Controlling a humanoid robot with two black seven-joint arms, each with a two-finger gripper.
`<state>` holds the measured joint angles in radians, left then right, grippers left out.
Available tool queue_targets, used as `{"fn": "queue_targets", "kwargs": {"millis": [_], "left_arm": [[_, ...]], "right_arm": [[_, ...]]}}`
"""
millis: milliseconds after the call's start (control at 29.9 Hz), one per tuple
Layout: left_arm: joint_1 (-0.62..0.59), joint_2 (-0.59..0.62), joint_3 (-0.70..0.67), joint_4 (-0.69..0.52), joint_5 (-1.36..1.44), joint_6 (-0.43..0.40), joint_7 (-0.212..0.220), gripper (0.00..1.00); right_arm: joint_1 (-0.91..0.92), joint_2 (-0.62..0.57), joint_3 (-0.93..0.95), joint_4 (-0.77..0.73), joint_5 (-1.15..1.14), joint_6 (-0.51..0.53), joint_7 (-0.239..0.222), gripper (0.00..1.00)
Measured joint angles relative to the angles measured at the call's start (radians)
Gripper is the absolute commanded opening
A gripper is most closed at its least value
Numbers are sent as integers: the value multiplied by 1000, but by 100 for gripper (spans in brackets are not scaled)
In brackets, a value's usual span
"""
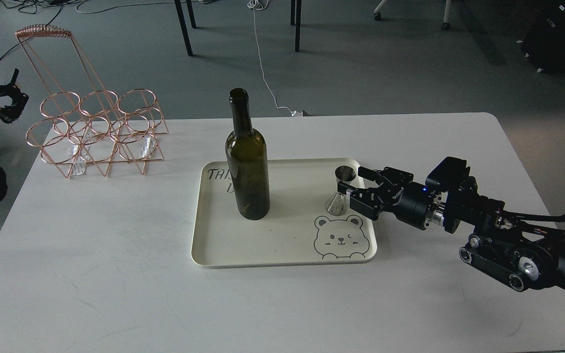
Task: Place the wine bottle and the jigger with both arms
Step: 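Reach the right gripper to the jigger on the tray and grasp it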
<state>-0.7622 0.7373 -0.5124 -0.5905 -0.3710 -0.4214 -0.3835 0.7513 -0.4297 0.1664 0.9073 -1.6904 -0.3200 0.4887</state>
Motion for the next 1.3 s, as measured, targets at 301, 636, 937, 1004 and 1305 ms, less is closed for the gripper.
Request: {"fn": "queue_targets", "kwargs": {"millis": [301, 636, 937, 1004, 1305], "left_arm": [[-3, 1, 0, 0, 0, -2, 0, 99], [-2, 2, 0, 0, 0, -2, -1, 99], [-5, 3, 0, 1, 0, -1, -1, 99], [-5, 3, 0, 1, 0, -1, -1, 99], [-5, 4, 0, 3, -1, -1, -2, 99]], "right_arm": [[3, 37, -14, -8, 0, 1, 0, 74], [4, 39, -16, -11, 0, 1, 0, 69], [13, 58, -18, -31, 0, 1, 0, 53], [14, 58, -18, -31, 0, 1, 0, 48], [27, 59, -53, -40, 0, 0, 0, 20]]}}
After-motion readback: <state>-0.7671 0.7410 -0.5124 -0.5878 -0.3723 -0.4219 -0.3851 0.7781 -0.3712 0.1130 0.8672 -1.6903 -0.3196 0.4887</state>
